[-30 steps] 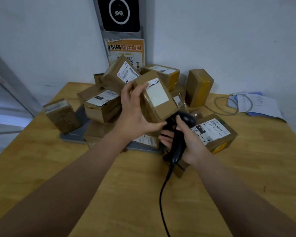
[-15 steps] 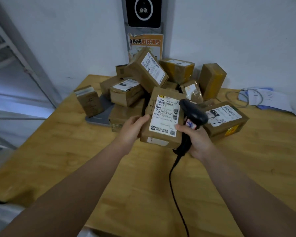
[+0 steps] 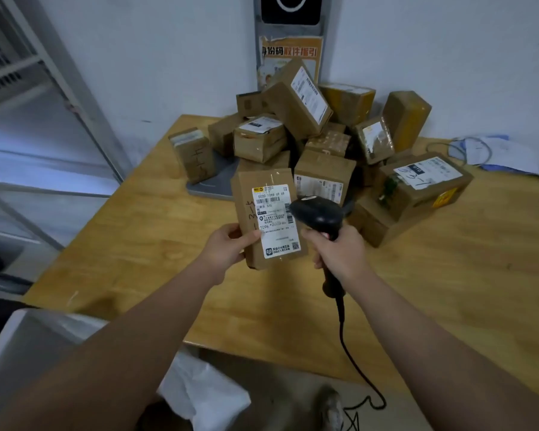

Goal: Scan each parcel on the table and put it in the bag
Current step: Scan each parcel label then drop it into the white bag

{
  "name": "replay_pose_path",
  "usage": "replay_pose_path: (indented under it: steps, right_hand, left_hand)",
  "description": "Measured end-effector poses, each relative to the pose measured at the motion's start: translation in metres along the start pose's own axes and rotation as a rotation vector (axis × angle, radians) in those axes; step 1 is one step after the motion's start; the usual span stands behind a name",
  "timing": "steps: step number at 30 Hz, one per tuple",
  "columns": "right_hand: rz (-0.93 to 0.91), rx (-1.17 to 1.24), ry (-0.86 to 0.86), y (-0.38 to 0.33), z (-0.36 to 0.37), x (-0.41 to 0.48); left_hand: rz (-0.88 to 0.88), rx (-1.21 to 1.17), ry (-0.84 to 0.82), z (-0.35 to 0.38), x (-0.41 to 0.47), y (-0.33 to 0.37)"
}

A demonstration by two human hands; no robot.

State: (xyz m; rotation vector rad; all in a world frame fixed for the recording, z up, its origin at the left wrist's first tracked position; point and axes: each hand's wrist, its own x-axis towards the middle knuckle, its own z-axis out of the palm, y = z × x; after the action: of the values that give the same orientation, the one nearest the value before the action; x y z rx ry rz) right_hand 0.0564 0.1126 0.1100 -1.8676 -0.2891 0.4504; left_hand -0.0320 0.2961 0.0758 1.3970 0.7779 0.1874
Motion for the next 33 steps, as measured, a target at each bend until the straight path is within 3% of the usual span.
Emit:
replay_pose_path:
  steps: [4,9,33]
  right_hand:
    - [-0.051,-0.018,-0.039,0.004,0.017,-0.029]
    - [0.023,0.041,-0.015,0.021,0.028,-0.043]
    - [-0.007,-0.013,-0.11,0.027,0.019,-0.041]
  left_hand:
    - [-0.021,-0.028,0.023,-0.012,-0.003,-0.017]
    - [-0.045,-0.055,0.071,-0.019,-0.004,-0.032]
    - [-0.015,-0.09,0.168,-0.009,-0.001,-0.045]
